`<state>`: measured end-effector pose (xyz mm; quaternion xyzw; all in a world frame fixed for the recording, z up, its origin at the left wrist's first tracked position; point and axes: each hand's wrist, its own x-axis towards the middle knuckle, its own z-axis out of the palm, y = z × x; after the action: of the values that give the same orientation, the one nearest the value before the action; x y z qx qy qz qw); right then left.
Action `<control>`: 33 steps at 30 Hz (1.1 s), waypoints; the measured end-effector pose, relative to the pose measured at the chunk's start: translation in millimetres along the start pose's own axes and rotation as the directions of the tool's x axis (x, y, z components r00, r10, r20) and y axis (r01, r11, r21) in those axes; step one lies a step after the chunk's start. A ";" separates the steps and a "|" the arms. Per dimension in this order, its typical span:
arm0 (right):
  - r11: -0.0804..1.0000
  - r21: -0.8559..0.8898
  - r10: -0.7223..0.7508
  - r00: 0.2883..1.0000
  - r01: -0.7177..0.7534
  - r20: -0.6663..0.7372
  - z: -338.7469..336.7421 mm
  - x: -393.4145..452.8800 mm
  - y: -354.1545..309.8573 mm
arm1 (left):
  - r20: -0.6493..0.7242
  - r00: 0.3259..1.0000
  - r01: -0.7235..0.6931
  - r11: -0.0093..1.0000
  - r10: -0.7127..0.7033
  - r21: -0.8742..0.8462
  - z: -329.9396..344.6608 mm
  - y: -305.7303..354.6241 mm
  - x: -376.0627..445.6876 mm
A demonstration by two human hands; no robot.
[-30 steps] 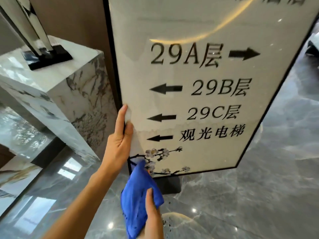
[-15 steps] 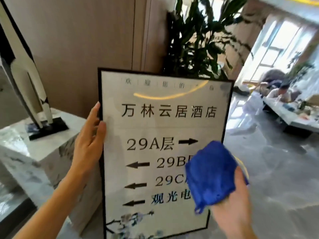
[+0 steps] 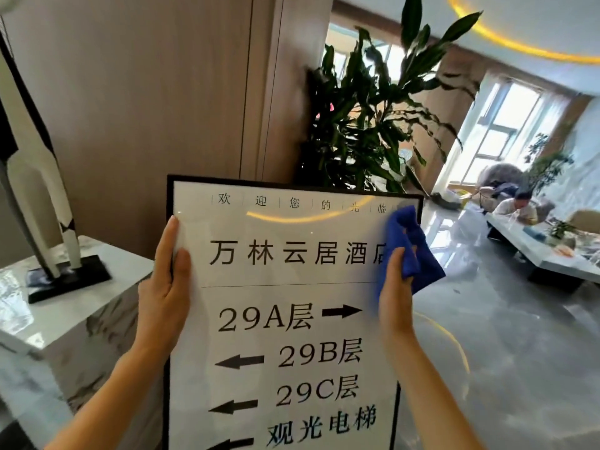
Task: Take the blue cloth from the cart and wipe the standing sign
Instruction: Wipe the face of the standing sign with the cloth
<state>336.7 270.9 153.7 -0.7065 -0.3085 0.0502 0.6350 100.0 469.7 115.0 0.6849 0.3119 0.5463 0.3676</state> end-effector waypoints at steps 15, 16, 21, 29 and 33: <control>0.627 -0.688 -0.587 0.802 0.365 -0.110 1.8 44.5 42.9 | -0.012 0.999 -0.049 0.997 0.050 0.066 3.1 -8.9 -2.0; 0.622 -0.702 -0.574 0.811 0.347 -0.108 10.0 44.3 41.4 | -0.020 0.998 -0.055 0.996 0.057 0.075 3.1 -10.7 -2.3; 0.576 -0.728 -0.572 0.819 0.371 -0.035 60.9 30.7 22.3 | -0.050 0.995 -0.087 0.994 0.090 0.072 2.9 -17.2 -6.6; 0.385 -0.731 -0.634 0.737 0.564 0.235 155.0 -15.4 -7.8 | -0.058 0.995 -0.078 0.995 0.082 0.067 4.8 -19.5 -5.7; 0.286 -0.677 -0.656 0.654 0.678 0.378 196.1 -38.5 -20.6 | -0.027 0.997 -0.065 0.996 0.066 0.059 1.7 -22.9 -3.0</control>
<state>207.3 421.6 123.5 -0.7098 -0.5711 -0.3470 0.2227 100.5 479.2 93.9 0.6972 0.3102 0.5586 0.3250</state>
